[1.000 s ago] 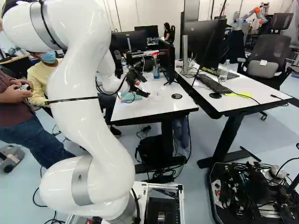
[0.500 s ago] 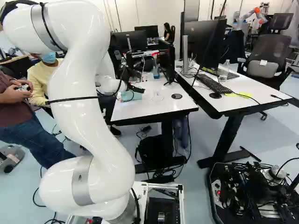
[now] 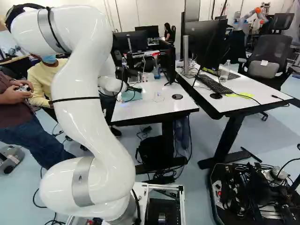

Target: Clean the table with the green towel

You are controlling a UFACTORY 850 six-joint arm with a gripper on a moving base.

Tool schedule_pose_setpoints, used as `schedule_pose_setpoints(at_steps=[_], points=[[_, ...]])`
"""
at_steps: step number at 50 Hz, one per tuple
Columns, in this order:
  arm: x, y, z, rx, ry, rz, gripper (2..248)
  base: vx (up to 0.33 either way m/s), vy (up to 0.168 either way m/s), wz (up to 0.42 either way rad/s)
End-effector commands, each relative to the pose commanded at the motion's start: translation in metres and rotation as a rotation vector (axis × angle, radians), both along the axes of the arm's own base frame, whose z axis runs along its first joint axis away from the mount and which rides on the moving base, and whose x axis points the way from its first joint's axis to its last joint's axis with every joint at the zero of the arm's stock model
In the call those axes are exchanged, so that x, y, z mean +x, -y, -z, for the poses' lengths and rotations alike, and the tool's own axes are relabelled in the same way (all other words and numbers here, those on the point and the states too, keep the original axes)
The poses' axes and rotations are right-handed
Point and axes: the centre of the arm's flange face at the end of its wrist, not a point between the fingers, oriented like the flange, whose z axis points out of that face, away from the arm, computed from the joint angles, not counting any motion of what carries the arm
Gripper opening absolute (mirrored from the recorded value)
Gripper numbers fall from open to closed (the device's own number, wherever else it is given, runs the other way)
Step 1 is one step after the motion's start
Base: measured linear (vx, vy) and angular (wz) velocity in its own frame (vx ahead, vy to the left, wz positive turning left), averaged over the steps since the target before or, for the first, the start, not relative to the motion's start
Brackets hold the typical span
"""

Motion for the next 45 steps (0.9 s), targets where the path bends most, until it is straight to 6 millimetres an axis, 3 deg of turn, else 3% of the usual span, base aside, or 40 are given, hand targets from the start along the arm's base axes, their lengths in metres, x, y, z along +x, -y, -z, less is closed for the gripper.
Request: schedule_pose_setpoints(at_steps=[20, 45], points=[[0.015, 0.000, -0.004, -0.042, 0.007, -0.078, 247, 0.000, 0.000, 0.000], [-0.025, 0.004, -0.055, -0.039, 0.219, -0.036, 247, 0.000, 0.000, 0.000]])
